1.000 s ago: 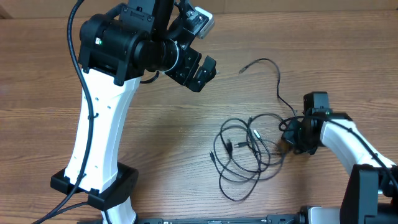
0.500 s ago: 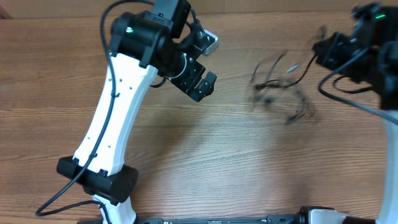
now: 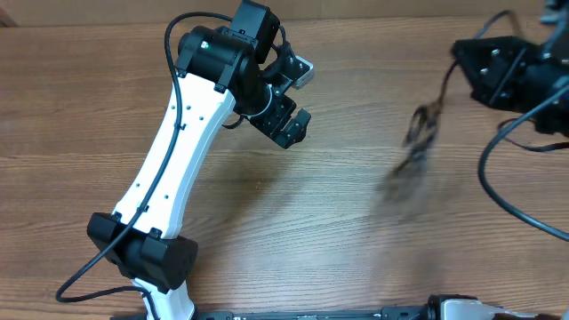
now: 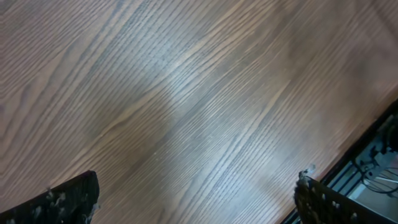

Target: Untangle cables

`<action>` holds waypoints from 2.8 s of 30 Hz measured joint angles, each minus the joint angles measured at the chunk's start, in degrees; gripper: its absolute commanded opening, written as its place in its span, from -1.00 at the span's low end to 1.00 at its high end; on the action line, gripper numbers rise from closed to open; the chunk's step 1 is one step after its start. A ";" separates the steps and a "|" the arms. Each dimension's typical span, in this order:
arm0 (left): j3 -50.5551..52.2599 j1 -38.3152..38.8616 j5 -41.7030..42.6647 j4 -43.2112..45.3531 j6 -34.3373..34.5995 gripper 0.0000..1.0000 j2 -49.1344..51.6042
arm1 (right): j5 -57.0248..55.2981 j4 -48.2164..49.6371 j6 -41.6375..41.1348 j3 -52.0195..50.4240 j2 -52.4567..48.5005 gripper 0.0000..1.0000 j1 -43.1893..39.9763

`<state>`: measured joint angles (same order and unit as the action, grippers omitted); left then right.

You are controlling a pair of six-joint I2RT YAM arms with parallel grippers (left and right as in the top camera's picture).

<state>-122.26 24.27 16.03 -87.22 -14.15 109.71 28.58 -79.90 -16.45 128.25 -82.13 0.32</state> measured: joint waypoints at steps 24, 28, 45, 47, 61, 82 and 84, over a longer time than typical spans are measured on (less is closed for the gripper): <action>0.02 -6.03 1.46 -1.90 -0.98 0.99 0.00 | -21.55 -0.63 4.68 -4.13 -8.46 -0.92 10.64; 0.02 -5.53 14.56 -1.62 -10.49 1.00 0.00 | -22.64 -0.63 5.40 -4.13 -8.35 -0.92 10.64; 15.17 2.23 3.19 17.16 -9.40 0.99 0.02 | -26.18 -6.58 7.52 -4.13 -8.15 0.49 10.64; 17.81 2.43 -1.36 21.66 -6.10 1.00 0.11 | -26.45 -7.06 7.52 -4.13 -8.13 0.49 10.64; 24.85 2.67 -2.12 38.38 1.79 -0.92 6.12 | -26.69 -10.10 7.52 -4.13 -8.13 0.49 10.64; 11.65 0.37 2.49 16.63 6.62 -0.92 3.80 | -27.12 -11.02 7.50 -4.13 -8.13 0.56 10.64; 6.97 -0.24 2.69 12.31 8.07 -0.92 0.61 | -27.15 -10.93 7.52 -4.13 -8.13 0.57 10.64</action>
<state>-115.28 24.03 18.72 -74.91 -6.09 110.32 1.43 -90.83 -8.93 124.11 -90.26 10.96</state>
